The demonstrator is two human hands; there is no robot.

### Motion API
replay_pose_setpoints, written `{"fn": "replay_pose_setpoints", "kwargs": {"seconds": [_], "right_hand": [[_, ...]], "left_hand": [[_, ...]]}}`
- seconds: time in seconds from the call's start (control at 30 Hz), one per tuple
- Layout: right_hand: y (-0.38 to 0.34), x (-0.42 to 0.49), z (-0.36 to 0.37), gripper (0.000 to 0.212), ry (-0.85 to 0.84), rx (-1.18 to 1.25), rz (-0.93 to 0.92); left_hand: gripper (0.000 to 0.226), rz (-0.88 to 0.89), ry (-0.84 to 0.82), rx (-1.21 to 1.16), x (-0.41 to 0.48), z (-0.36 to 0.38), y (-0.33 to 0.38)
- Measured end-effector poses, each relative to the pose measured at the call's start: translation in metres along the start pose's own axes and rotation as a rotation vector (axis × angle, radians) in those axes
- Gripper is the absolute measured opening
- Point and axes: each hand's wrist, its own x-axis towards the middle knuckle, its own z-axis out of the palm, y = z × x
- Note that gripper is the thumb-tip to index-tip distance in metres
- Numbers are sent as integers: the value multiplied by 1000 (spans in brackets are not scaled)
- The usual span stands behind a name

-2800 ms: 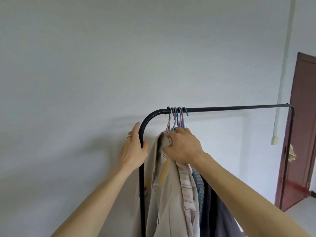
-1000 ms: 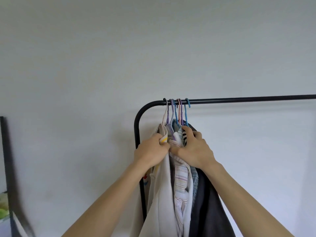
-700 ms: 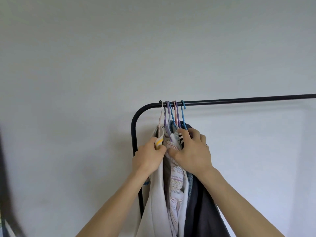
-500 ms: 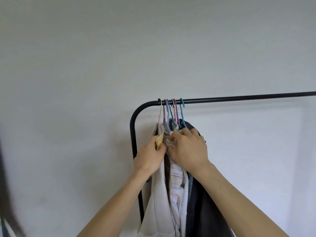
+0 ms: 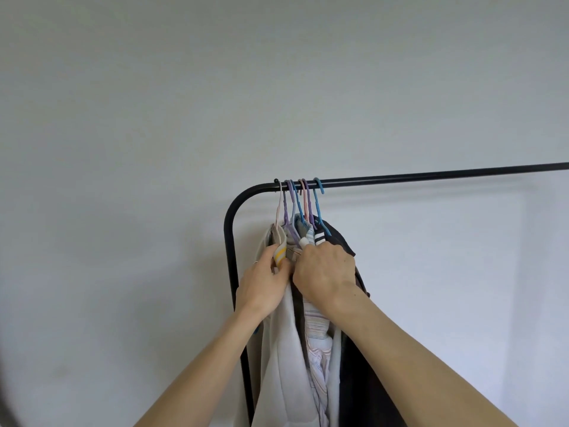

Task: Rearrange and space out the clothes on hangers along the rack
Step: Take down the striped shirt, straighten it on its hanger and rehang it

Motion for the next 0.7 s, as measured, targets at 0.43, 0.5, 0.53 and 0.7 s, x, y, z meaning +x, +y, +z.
{"fn": "replay_pose_setpoints", "kwargs": {"seconds": [0.43,0.5,0.53,0.7], "right_hand": [[54,14,2,30,116,33,151],[70,15,2,30,119,33,158],[80,16,2,30,119,37,164],[121,19,0,32,137,47,165]], "left_hand": [[32,-62,58,23,11,2,8],[30,-90,88,18,10,7,11],[29,-96,98,17,10,11,14],[27,-114,156,39,10,20,24]]}}
